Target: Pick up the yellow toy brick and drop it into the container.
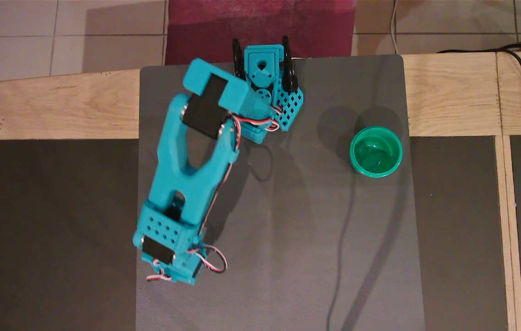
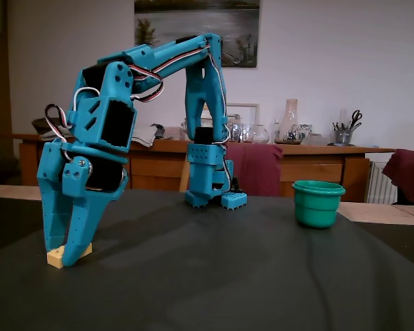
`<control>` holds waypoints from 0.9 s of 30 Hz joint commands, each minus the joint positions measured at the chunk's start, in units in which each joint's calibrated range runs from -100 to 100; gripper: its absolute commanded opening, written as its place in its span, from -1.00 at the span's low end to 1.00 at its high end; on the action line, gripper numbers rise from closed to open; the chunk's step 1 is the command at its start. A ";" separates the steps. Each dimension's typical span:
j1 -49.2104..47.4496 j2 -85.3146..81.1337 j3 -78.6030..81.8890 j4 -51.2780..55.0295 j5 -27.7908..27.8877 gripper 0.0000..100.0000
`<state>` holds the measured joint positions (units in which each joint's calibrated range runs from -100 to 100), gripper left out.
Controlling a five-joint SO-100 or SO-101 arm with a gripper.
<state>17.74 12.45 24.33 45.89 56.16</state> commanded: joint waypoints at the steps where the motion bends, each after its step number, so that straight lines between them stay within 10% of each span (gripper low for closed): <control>1: -3.78 -0.73 -8.45 8.98 -3.42 -1.00; 27: -22.11 -2.17 -46.53 54.11 -14.97 -1.00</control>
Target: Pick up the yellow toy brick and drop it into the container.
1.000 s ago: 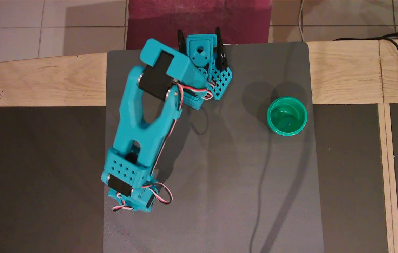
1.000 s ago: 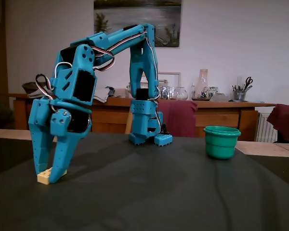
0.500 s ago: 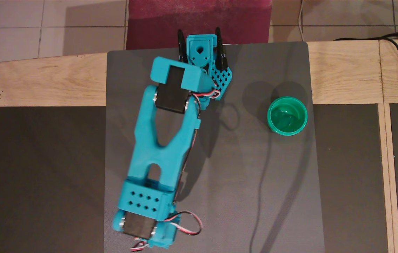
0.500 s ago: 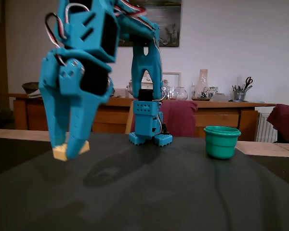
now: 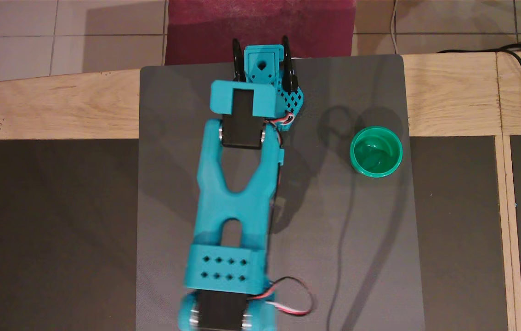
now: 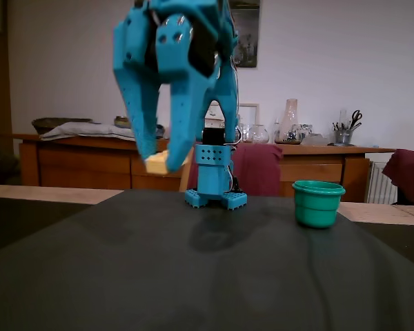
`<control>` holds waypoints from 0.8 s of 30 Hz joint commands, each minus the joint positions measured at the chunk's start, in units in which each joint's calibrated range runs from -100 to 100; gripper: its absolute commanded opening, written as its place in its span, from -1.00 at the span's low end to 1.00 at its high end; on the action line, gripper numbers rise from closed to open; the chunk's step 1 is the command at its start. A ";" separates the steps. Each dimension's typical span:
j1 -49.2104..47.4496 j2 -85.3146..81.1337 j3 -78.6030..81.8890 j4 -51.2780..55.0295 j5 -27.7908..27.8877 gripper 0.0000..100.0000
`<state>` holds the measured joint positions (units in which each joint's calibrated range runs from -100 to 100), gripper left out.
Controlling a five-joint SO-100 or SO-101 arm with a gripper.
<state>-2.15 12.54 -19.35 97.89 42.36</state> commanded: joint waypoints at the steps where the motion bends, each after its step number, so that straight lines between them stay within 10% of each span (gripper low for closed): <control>1: -3.07 -3.26 -2.58 2.11 -1.64 -1.00; 24: -30.38 -53.01 40.83 2.11 -15.44 -1.00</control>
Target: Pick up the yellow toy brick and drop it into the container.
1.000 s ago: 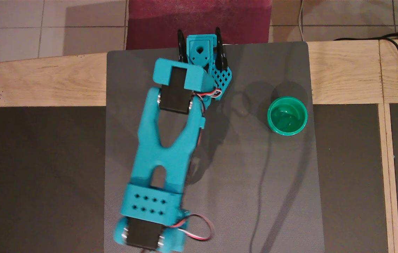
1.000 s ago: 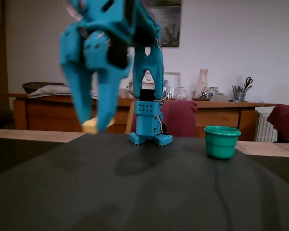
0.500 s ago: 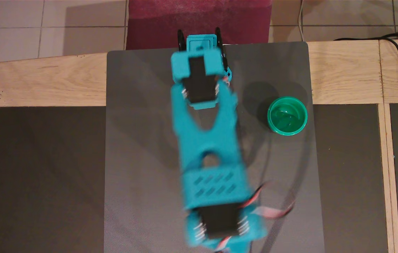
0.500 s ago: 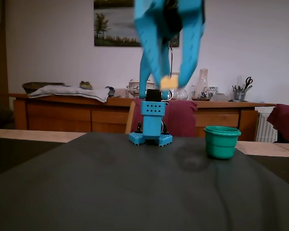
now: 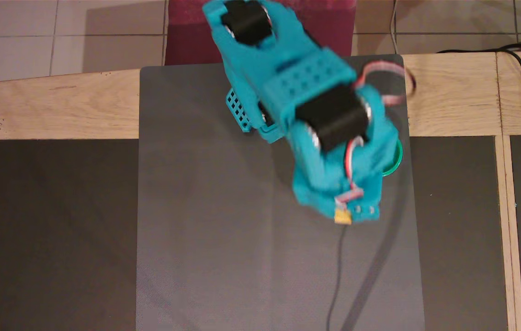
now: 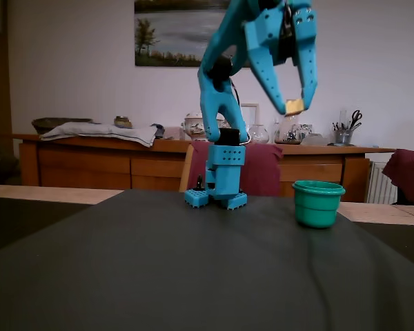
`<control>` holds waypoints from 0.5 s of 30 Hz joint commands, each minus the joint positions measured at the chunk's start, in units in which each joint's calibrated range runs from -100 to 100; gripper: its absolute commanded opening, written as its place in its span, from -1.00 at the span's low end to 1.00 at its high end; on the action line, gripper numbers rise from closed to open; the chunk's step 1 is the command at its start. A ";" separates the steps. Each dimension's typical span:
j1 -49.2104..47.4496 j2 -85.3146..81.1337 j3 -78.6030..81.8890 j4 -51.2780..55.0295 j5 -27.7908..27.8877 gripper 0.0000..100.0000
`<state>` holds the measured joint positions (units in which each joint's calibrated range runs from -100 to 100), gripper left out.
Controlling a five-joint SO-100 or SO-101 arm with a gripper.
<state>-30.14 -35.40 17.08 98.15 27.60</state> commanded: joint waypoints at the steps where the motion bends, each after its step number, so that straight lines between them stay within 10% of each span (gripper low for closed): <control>1: -3.79 -7.18 7.38 1.85 -1.36 -1.00; 15: -21.27 -7.94 14.78 -2.06 -12.24 -1.00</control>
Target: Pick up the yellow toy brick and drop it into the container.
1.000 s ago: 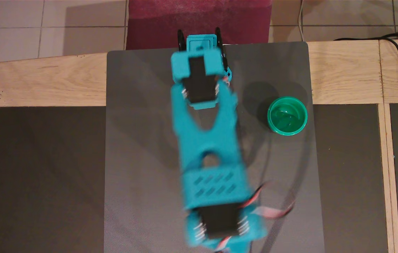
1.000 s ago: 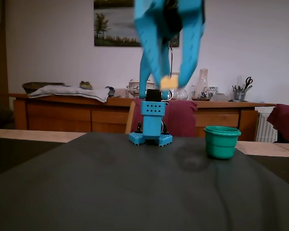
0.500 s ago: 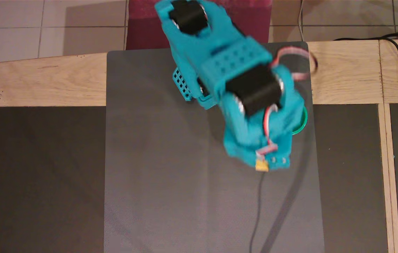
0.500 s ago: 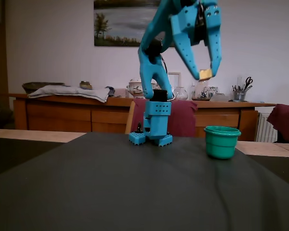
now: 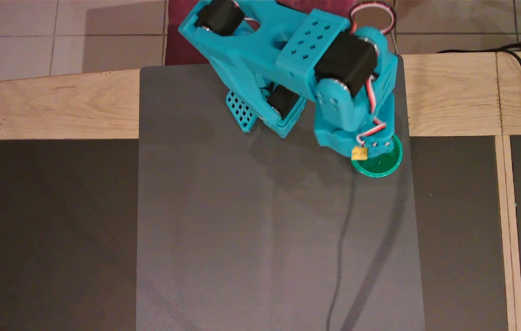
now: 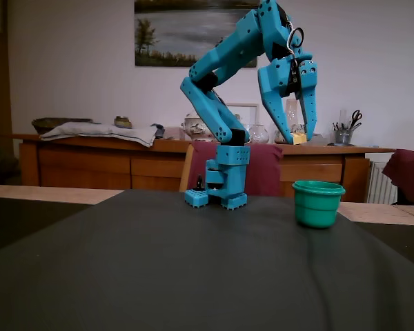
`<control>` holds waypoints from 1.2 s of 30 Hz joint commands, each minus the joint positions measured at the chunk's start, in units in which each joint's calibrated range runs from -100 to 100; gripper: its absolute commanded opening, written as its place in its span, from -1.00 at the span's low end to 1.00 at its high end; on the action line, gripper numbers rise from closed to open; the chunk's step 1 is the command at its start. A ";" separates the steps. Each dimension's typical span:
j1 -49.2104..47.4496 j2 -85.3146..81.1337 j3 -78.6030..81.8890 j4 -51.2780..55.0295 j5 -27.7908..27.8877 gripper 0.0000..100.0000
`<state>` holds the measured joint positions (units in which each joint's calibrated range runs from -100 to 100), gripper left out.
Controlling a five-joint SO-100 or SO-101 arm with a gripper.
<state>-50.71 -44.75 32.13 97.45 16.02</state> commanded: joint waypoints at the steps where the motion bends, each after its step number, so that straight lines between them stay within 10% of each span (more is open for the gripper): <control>1: -0.71 3.35 -0.27 -2.42 -0.86 -1.00; 36: -7.82 14.82 -0.27 -11.13 -4.31 -0.81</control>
<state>-58.57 -29.96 32.13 86.10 11.53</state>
